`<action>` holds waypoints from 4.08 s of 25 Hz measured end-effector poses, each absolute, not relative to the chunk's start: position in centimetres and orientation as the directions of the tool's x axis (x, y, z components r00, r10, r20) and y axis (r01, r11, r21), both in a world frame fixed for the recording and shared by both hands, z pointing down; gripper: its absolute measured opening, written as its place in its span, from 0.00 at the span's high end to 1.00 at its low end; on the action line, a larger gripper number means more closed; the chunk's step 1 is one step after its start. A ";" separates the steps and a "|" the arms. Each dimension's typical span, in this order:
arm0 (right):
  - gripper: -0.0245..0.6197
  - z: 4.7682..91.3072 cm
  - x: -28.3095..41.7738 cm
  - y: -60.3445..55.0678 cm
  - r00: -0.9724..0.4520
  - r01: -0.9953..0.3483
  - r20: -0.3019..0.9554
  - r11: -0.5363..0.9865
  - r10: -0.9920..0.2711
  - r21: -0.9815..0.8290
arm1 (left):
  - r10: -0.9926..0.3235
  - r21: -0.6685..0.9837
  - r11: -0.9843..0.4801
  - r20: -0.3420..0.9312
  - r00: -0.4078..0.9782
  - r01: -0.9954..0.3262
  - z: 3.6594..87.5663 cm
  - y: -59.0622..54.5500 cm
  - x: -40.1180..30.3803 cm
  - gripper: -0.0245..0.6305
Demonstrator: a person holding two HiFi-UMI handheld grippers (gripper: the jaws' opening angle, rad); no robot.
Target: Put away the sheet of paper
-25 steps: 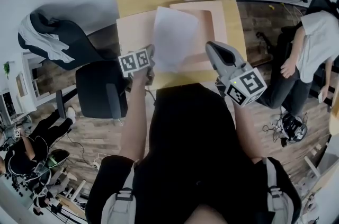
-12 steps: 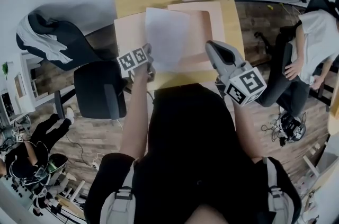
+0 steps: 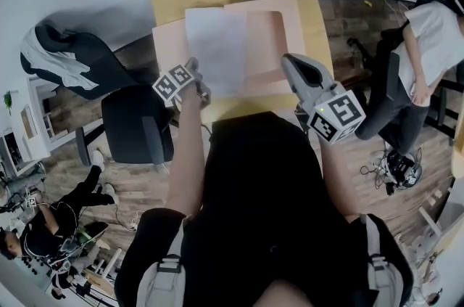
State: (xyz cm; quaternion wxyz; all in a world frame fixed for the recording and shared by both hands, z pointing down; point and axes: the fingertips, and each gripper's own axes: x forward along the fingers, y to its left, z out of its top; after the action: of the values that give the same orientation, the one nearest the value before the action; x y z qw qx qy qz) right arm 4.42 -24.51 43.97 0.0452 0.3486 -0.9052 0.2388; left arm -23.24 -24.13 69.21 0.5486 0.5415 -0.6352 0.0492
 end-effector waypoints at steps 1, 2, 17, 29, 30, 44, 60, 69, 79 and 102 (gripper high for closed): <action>0.96 44.0 4.5 -24.5 -0.752 -0.653 0.248 0.642 -0.610 -0.401 | -0.640 0.533 0.417 0.747 0.178 -0.736 69.2 -24.2 -23.5 0.95; 0.96 44.0 4.6 -24.5 -0.751 -0.654 0.248 0.641 -0.612 -0.402 | -0.645 0.536 0.418 0.744 0.177 -0.734 69.2 -24.3 -23.6 0.95; 0.96 44.2 5.7 -24.1 -0.735 -0.671 0.250 0.621 -0.631 -0.406 | -0.584 0.647 0.316 0.709 0.394 -0.694 69.8 -23.4 -15.1 0.95; 0.96 44.3 8.3 -23.4 -0.690 -0.713 0.258 0.571 -0.676 -0.407 | -0.591 0.765 0.338 0.626 0.509 -0.548 69.6 -24.6 -10.5 0.95; 0.96 44.4 8.7 -23.4 -0.684 -0.718 0.260 0.565 -0.682 -0.406 | -0.589 0.766 0.337 0.625 0.512 -0.547 69.6 -24.8 -10.1 0.95; 0.96 44.5 11.1 -22.1 -0.624 -0.764 0.261 0.504 -0.737 -0.403 | -0.457 0.824 0.180 0.554 0.696 -0.538 68.9 -24.8 -3.6 0.94; 0.96 41.8 9.6 -12.5 -0.473 -0.858 0.237 0.382 -0.849 -0.345 | -0.428 0.657 -0.177 0.620 0.658 -0.733 65.0 -21.4 -6.1 0.77; 0.96 40.6 5.6 -3.1 -0.426 -0.877 0.214 0.344 -0.879 -0.335 | -0.499 0.501 -0.444 0.550 0.669 -0.743 57.2 -14.9 -9.0 0.93; 0.96 39.8 1.7 3.1 -0.455 -0.860 0.176 0.379 -0.873 -0.342 | -0.551 0.431 -0.557 0.448 0.705 -0.709 51.2 -7.0 -10.9 0.95; 0.96 37.2 4.6 5.5 -0.655 -0.751 0.181 0.604 -0.734 -0.268 | -0.726 0.372 -0.498 0.316 0.611 -0.784 41.8 3.7 -6.6 0.95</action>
State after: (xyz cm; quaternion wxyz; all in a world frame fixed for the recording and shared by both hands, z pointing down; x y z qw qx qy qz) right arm 4.65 5.53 37.19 0.0264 0.4146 -0.8951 0.1617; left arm -6.63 3.74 41.79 0.2450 0.8633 -0.4373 0.0588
